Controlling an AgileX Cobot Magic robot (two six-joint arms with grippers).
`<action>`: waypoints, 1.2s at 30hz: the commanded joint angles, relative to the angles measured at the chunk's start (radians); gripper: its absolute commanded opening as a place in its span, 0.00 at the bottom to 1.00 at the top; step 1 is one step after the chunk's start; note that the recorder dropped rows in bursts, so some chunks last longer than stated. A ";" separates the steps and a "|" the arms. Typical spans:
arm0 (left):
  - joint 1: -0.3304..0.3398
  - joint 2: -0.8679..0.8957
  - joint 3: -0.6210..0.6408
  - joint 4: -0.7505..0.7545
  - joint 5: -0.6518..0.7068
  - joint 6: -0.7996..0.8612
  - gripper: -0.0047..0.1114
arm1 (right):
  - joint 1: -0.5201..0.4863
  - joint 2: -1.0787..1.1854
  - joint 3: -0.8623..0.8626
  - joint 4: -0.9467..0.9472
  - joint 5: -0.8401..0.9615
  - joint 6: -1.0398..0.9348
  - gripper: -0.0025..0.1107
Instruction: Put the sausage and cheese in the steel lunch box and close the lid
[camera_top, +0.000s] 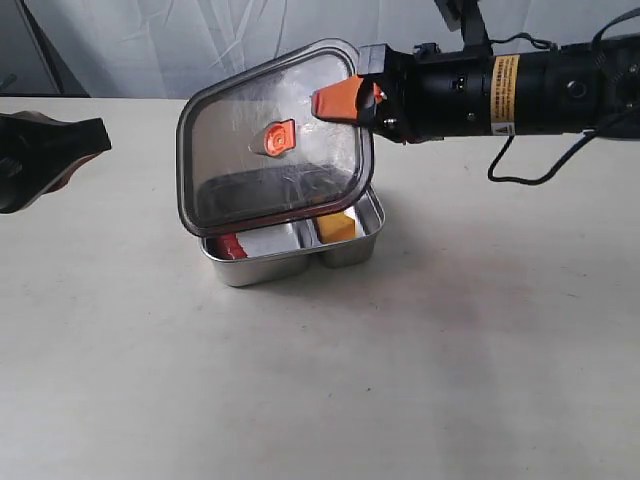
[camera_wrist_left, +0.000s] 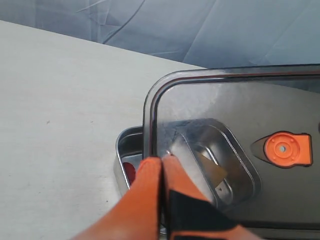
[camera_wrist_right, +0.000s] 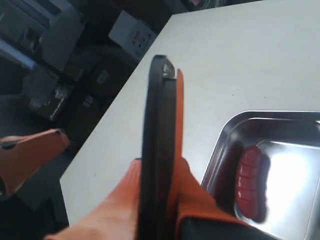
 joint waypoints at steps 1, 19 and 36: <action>-0.001 0.004 -0.003 0.007 -0.004 0.004 0.04 | 0.010 -0.012 0.040 0.062 0.026 -0.052 0.01; -0.001 0.004 -0.003 0.034 -0.004 0.004 0.04 | 0.247 -0.108 0.044 0.058 0.549 -0.366 0.01; -0.001 0.004 -0.003 0.034 -0.004 0.004 0.04 | 0.305 -0.207 0.064 0.458 0.523 -0.593 0.01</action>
